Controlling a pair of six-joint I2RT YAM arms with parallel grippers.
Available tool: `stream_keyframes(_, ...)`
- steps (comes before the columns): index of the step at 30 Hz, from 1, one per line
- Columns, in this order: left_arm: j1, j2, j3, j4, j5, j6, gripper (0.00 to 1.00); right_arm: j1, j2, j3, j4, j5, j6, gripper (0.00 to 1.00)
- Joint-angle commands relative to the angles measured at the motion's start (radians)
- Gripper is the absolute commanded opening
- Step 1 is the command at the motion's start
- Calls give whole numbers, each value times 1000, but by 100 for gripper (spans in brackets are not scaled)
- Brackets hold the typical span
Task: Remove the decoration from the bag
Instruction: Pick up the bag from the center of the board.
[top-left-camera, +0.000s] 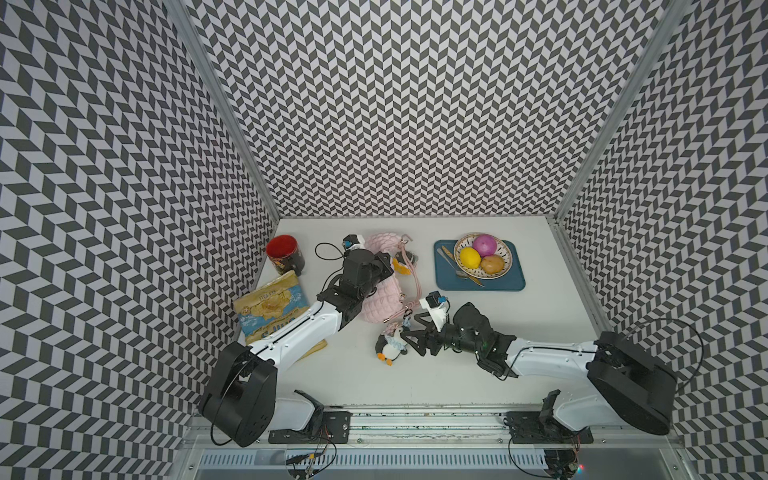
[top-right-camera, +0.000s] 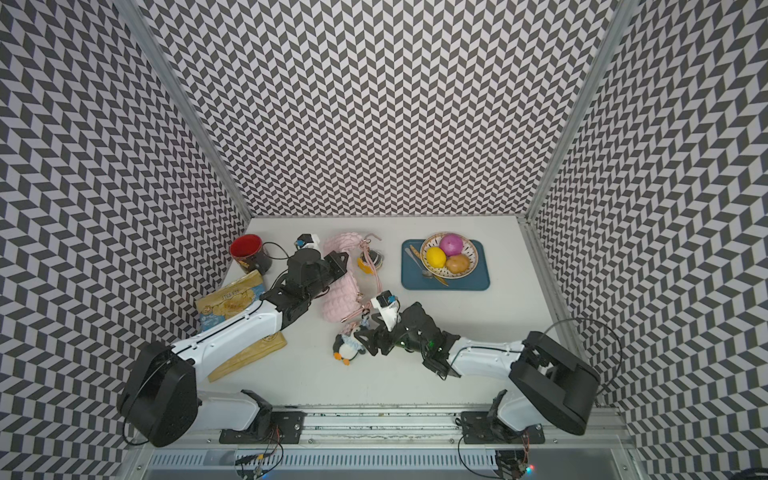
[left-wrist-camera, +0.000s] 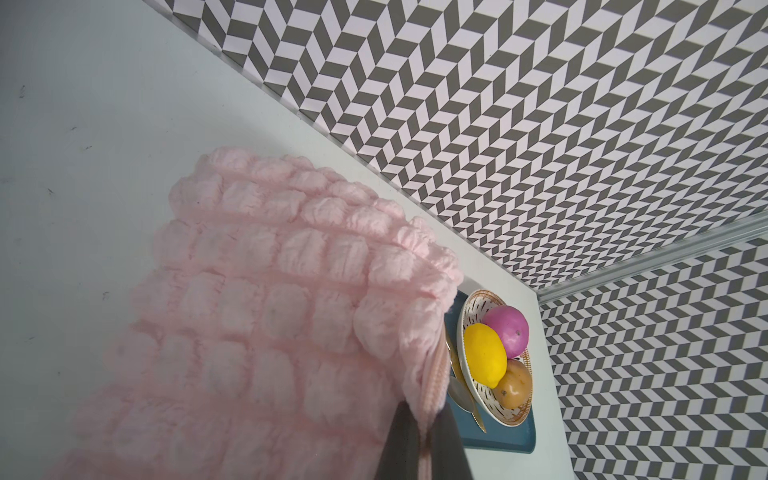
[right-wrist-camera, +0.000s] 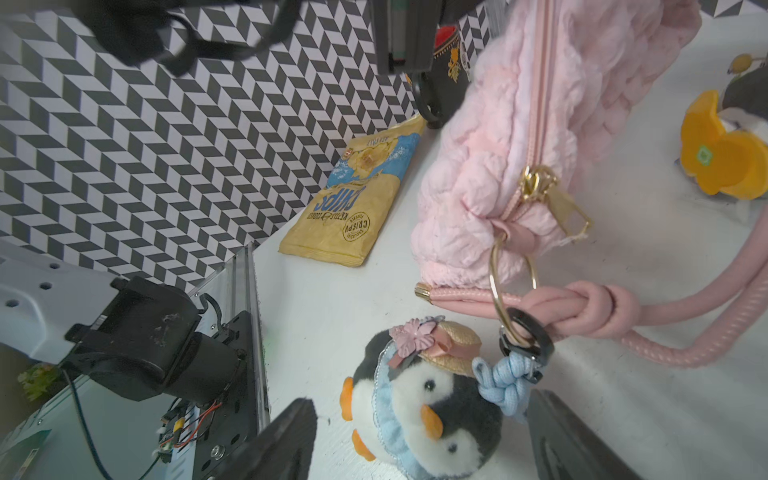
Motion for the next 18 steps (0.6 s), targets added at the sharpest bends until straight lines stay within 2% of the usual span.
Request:
stream_keyframes(1,-7,-55,-30,104,-8,-43,0,26,37,41,108,25,33,82)
stream_keyframes(11,-9,-122,-128,173,58,-169,0,40,165,63,257,54,129,79)
stream_keyframes(18,-10,-153,-172,204,77,-225,0,40,225,97,293,54,129,79)
